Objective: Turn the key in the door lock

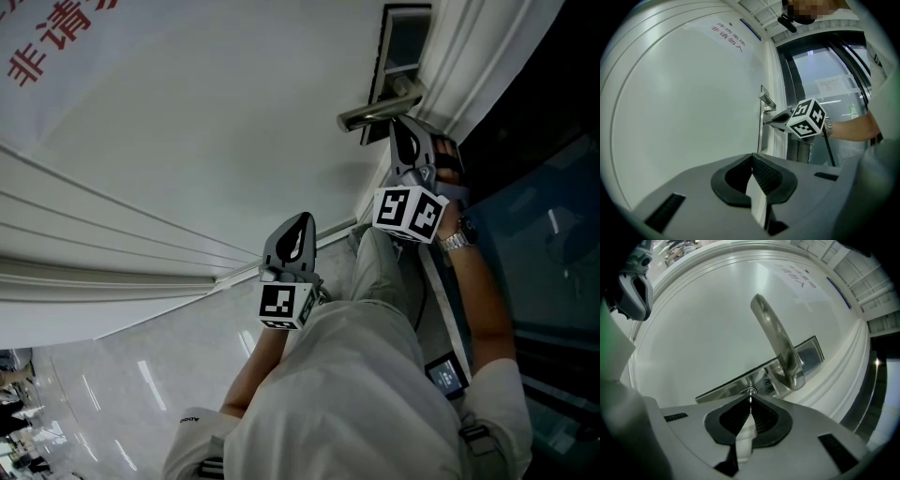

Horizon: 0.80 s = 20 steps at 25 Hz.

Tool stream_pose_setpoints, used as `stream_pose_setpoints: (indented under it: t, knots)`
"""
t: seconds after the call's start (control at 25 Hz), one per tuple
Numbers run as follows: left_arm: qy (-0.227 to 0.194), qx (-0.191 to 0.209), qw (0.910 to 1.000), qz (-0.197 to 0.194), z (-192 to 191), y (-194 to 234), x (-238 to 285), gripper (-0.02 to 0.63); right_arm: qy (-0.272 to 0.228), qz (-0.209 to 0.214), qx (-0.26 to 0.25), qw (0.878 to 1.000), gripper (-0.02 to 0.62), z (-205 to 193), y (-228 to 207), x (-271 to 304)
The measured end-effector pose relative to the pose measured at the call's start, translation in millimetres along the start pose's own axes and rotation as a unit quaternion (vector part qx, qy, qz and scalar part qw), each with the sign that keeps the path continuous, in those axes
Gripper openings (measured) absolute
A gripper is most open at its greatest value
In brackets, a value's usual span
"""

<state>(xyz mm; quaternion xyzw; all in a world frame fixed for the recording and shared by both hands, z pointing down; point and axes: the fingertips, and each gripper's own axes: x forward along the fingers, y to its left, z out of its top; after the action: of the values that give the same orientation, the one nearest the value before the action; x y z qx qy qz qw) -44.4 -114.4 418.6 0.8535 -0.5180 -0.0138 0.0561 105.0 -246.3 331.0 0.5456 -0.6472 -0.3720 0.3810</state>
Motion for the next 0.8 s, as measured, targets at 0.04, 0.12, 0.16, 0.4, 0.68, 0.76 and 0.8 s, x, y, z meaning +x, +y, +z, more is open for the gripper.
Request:
stream_pose_setpoints:
  t: [0.04, 0.12, 0.16, 0.4, 0.68, 0.76, 0.8]
  knots:
    - [-0.001, 0.0, 1.0, 0.001, 1.1, 0.3, 0.1, 0.009, 0.0, 0.003, 0.014, 1.0, 0.011, -0.1, -0.5, 0.2]
    - [0.0, 0.0, 1.0, 0.002, 0.0, 1.0, -0.4, 0.009, -0.001, 0.009, 0.043, 0.999, 0.011, 0.1, -1.5, 0.3]
    - [0.001, 0.0, 1.0, 0.002, -1.1, 1.2, -0.7, 0.009, -0.001, 0.01, 0.053, 0.999, 0.011, 0.2, -1.9, 0.3]
    - [0.002, 0.001, 1.0, 0.003, -1.8, 1.9, -1.7, 0.009, 0.002, 0.018, 0.108, 0.994, 0.011, 0.1, -3.4, 0.2]
    - [0.003, 0.001, 1.0, 0.002, -0.6, 2.0, -3.2, 0.009, 0.003, 0.039, 0.172, 0.984, 0.011, 1.2, -5.7, 0.1]
    - [0.001, 0.001, 1.0, 0.001, -0.7, 2.0, -3.4, 0.009, 0.004, 0.041, 0.188, 0.981, 0.011, 1.0, -5.8, 0.0]
    - [0.0, 0.002, 1.0, 0.001, -0.3, 2.1, -3.3, 0.009, 0.005, 0.045, 0.205, 0.978, 0.011, 0.7, -6.0, 0.0]
